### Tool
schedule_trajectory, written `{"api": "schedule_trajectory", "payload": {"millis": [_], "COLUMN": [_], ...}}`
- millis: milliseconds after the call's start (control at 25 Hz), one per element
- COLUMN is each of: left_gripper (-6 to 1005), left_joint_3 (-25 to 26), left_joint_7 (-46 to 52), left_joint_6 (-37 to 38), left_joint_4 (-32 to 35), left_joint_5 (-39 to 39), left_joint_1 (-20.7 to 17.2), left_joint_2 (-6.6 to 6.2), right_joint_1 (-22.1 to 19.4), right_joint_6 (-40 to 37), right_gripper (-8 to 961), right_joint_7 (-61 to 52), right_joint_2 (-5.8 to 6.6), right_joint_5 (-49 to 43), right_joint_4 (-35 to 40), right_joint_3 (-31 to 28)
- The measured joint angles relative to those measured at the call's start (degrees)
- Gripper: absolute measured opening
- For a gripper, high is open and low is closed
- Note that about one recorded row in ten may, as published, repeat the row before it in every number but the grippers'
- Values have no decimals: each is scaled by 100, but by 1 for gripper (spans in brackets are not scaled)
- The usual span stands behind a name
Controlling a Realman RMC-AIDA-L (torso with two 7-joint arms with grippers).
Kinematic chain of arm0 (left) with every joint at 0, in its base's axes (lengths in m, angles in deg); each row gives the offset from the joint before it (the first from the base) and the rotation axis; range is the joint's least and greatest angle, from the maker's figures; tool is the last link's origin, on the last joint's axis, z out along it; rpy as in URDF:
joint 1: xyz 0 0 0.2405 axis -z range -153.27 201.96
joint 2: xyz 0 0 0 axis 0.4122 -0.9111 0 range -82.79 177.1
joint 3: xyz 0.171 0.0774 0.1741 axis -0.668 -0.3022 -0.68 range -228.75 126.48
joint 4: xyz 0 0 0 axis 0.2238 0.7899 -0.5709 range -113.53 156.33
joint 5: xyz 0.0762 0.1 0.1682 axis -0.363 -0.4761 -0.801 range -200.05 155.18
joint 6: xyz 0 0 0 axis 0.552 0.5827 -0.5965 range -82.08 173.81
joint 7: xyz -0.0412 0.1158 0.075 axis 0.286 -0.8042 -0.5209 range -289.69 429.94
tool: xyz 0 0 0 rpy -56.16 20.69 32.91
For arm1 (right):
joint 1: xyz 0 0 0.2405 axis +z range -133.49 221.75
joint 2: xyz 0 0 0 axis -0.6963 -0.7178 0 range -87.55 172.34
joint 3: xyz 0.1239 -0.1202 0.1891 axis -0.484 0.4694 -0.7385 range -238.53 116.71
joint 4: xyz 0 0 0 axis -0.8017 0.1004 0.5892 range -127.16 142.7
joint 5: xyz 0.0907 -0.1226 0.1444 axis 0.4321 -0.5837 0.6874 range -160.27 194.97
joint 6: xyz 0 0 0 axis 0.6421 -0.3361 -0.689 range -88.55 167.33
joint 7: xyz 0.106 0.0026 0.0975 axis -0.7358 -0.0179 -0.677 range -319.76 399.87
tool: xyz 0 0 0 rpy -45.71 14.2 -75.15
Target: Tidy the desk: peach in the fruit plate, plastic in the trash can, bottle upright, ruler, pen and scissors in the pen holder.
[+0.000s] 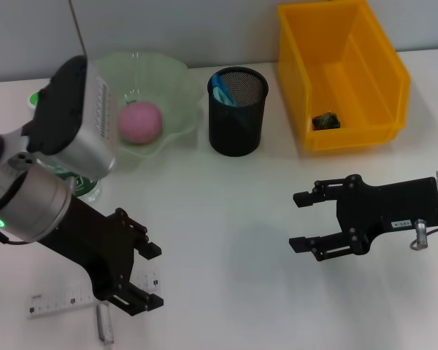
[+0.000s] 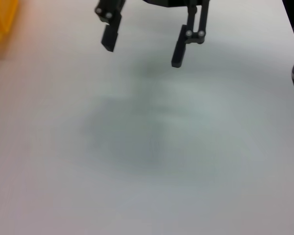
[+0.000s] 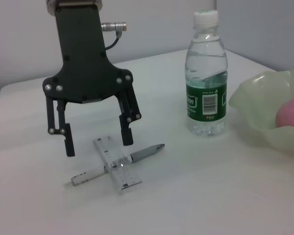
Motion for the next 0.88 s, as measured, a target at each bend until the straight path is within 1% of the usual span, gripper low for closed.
{"api": "schedule_trajectory", "payload": {"millis": [40,160,200,400,480,520,800,840,880], "left_gripper": [779,745,734,735,733,732,726,725,724], "left_joint_3": [-153,-208,-312,-498,-498,-739,-895,-1051,-1051], "left_joint_7": [98,123,131,132,132,135,167,210,210], "left_joint_6": [-56,-93,-224,-436,-436,-650,-822,-1043,-1043], "left_joint_4": [6,9,10,-25,-25,-37,-45,-76,-76], "left_joint_5": [-11,-37,-143,-218,-218,-273,-342,-409,-409], "left_joint_1": [26,29,30,18,18,-7,-30,-76,-76], "left_joint_2": [1,2,6,9,9,10,12,18,18], "right_joint_1": [1,7,7,-2,-6,-7,-11,-11,-9], "right_joint_6": [7,46,61,73,73,73,89,90,92], "right_gripper": [775,774,774,774,775,775,775,775,775], "right_joint_7": [8,29,29,31,32,32,38,37,37], "right_joint_2": [0,0,0,0,0,0,10,13,18], "right_joint_5": [0,0,0,1,1,1,2,2,2], "right_joint_4": [0,-14,-24,-13,0,2,6,9,10], "right_joint_3": [0,0,0,0,0,0,-8,-11,-11]}}
